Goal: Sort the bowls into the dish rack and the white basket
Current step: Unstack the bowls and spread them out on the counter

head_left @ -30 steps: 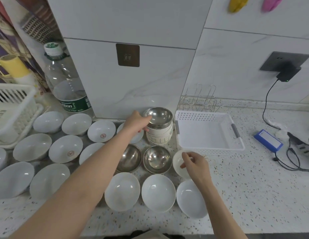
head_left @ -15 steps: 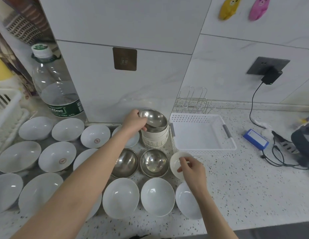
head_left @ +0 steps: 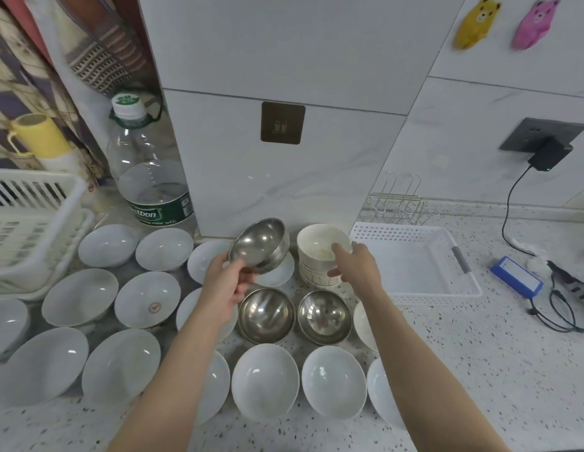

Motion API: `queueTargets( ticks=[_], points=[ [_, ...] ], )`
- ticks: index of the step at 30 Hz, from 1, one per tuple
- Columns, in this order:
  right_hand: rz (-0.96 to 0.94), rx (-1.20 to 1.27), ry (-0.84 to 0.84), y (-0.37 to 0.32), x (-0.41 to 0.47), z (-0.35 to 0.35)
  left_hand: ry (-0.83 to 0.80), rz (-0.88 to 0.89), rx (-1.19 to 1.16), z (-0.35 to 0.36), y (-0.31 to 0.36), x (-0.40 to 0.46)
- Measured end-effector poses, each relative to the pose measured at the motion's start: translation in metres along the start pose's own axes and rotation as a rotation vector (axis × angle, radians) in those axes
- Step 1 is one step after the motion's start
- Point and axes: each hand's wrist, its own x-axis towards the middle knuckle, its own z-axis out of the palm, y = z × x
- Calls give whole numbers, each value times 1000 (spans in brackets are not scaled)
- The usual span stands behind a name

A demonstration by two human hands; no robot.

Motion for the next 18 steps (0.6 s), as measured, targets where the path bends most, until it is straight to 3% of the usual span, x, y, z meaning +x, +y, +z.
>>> queueTargets(
  ticks=[7, 18],
  points=[
    [73, -24, 53, -8, 3, 21, 103, 35, 47, -33, -7, -4],
    [31, 143, 89, -14, 2, 14, 57, -40, 66, -41, -19, -3]
  ],
)
